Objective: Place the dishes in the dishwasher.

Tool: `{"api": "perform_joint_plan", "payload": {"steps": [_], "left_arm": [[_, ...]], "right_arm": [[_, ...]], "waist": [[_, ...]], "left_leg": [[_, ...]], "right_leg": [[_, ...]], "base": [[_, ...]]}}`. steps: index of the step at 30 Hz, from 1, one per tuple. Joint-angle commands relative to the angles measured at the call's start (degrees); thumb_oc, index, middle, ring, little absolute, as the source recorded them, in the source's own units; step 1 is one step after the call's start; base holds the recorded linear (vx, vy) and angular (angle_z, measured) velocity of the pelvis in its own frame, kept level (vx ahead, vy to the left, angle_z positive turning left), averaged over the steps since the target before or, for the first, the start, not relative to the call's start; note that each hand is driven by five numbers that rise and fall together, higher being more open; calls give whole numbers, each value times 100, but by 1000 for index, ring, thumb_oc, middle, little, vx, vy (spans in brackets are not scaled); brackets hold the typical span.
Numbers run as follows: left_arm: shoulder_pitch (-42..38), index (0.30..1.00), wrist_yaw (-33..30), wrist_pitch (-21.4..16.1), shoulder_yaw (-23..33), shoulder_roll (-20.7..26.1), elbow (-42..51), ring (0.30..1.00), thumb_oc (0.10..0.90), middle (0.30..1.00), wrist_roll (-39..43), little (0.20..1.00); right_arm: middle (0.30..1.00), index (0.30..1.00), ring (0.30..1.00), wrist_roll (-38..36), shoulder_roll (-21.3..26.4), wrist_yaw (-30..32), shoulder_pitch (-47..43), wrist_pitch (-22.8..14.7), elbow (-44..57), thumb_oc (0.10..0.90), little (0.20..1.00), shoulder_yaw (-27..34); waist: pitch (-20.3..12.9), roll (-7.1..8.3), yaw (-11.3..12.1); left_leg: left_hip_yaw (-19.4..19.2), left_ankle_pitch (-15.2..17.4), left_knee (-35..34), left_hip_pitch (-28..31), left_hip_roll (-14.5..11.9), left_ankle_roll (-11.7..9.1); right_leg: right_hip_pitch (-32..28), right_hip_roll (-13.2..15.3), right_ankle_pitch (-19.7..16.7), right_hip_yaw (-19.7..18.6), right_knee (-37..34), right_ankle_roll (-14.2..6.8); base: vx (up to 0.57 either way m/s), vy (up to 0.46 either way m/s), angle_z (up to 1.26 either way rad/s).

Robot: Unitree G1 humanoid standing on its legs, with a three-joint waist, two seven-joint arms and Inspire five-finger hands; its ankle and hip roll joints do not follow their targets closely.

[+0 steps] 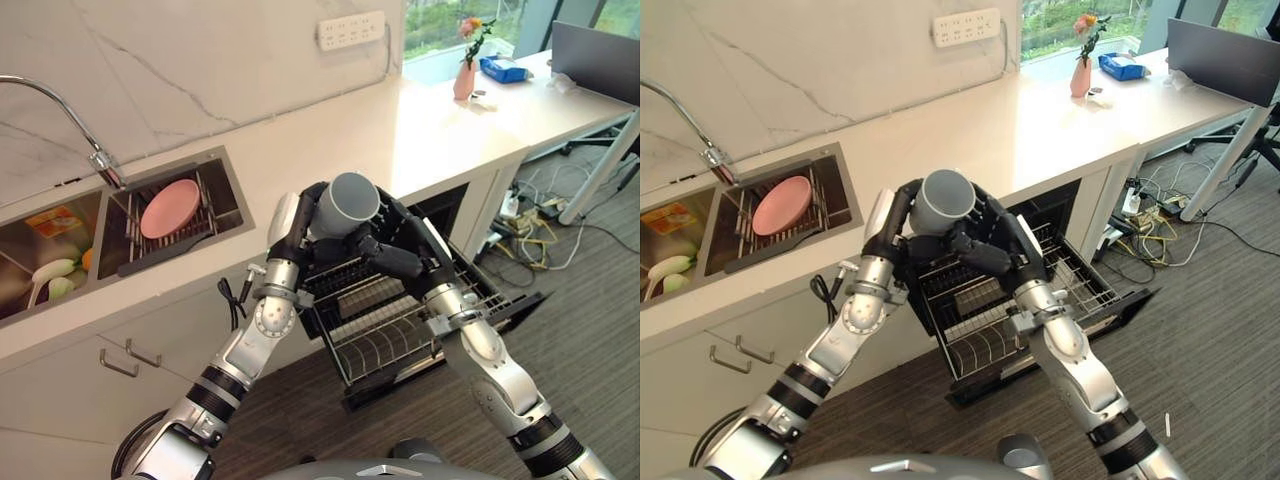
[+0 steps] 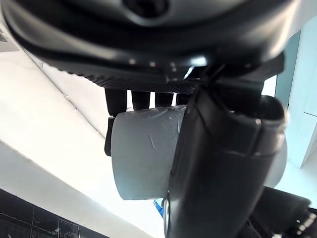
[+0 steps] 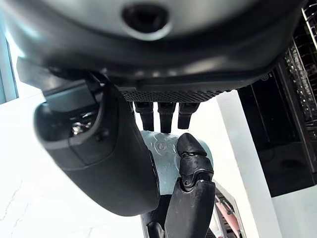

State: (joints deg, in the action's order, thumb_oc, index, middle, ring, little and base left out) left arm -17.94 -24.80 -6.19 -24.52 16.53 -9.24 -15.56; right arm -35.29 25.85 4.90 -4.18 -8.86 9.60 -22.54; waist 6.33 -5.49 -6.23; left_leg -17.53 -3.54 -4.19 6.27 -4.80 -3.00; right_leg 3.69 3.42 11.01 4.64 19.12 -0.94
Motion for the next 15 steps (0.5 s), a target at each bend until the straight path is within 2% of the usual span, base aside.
{"api": "perform_joint_plan", "payload": {"steps": [1,11,15], "left_arm": [[-989,300,-94,-265,-295,76,-221,300,400,300,-425,300],[-951,300,-124,-181,-265,-41,-350,300,400,300,-188,300],[-886,300,-46,-187,-355,-143,-330,300,400,300,-15,300]], "right_arm": [[900,900,900,-48,-541,-352,-994,-601,1082,800,900,21],[900,900,900,-253,-637,-296,-985,-654,1091,800,900,-18],[900,900,900,-718,-769,-350,-942,-672,1048,800,900,-84]], "waist": [[-210,556,-15],[-215,541,-1],[-217,544,24]], "left_leg": [[-265,217,-81,571,-143,-337],[-240,199,-81,566,-153,-337],[-217,193,-81,559,-155,-333]], "right_leg": [[-1207,415,-1220,124,-2214,-731],[-1226,421,-1222,190,-2208,-727],[-1243,424,-1217,226,-2196,-723]], "base": [[0,0,0],[-6,-1,1],[-2,0,1]]}}
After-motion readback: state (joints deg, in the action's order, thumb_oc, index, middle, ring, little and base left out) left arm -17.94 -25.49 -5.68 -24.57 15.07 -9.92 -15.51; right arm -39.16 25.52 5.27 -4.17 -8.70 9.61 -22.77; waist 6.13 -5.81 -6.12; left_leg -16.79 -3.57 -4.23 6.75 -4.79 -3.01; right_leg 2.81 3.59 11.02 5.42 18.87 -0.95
